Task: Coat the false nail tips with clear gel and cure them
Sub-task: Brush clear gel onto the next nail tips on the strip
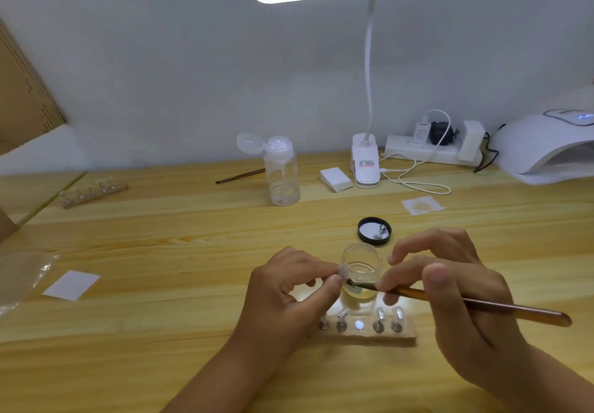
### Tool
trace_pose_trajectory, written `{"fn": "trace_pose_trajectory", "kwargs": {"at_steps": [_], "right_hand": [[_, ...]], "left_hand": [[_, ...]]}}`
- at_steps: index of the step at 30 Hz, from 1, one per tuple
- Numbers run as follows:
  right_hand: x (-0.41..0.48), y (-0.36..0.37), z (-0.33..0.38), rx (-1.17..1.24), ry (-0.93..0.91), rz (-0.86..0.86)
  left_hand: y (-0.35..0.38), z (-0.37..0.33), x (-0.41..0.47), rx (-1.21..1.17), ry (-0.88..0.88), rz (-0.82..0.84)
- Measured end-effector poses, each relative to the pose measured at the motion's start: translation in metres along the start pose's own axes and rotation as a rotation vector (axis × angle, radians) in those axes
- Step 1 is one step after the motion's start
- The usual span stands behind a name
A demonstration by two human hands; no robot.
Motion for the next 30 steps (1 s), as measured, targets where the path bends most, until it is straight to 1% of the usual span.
{"fn": "trace_pose_trajectory", "kwargs": {"at_steps": [5, 8, 10, 14, 16, 20, 25, 30], "right_hand": [[-0.001, -0.005, -0.001, -0.015, -0.01, -0.056], [0.003, -0.006, -0.005, -0.079, 0.022, -0.056], [0.007, -0.006, -0.014, -0.141, 0.094, -0.024], [0.013, -0.011, -0.042, -0.203, 0.344, 0.036], [0.015, -0.015, -0.055, -0.211, 0.399, 0.047], [0.016, -0.017, -0.071, -0.322, 0.365, 0.125], [0.016, -0.012, -0.08, -0.422, 0.271, 0.158], [0.014, -0.002, -0.087, -0.52, 0.213, 0.258]], "left_hand": [[-0.001, 0.003, 0.0, 0.007, 0.005, -0.016], [0.0, 0.005, -0.001, 0.0, -0.008, -0.021], [0.0, 0.006, -0.002, -0.016, -0.031, -0.023], [0.002, 0.005, -0.002, -0.055, -0.042, -0.002], [0.004, 0.003, -0.003, -0.069, -0.037, 0.018], [0.008, -0.001, -0.003, -0.056, 0.028, 0.098], [0.01, 0.0, -0.005, -0.094, -0.021, 0.15], [0.013, 0.0, -0.007, -0.057, -0.056, 0.186]]}}
Point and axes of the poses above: each hand's wrist, its own x-axis towards the middle knuckle, its own y-axis out of the palm, z = x × y, the point moved 3 cm from there along x, towards the middle knuckle, and after that the axes turned 4 degrees about y, right-handed, at the moved point
